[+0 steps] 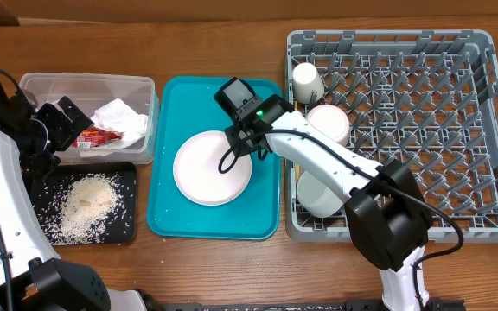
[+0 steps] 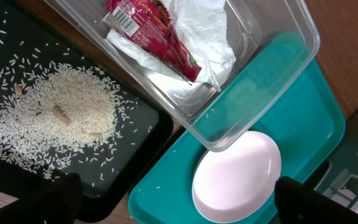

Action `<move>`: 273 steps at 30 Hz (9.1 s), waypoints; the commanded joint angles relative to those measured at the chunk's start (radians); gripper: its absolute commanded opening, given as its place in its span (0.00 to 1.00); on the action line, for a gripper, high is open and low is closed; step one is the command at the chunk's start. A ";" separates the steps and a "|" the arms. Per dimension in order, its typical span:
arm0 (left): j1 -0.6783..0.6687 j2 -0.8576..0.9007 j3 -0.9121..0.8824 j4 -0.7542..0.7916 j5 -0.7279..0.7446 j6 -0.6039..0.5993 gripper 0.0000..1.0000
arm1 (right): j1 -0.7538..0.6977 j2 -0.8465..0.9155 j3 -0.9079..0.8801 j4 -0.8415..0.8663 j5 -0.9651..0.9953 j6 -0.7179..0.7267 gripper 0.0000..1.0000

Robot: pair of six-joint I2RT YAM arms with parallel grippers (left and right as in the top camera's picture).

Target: Sort waste into correct bins and load items into the dishwasher

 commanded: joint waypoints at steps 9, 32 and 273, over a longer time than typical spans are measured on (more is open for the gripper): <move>0.003 -0.008 0.020 0.001 -0.003 -0.011 1.00 | 0.002 -0.007 -0.156 0.150 -0.028 0.001 0.32; 0.003 -0.008 0.020 0.001 -0.003 -0.011 1.00 | 0.003 -0.006 -0.265 0.263 -0.079 0.103 0.04; 0.003 -0.008 0.020 0.001 -0.021 -0.011 1.00 | 0.204 -0.100 0.130 -0.511 -0.163 0.102 1.00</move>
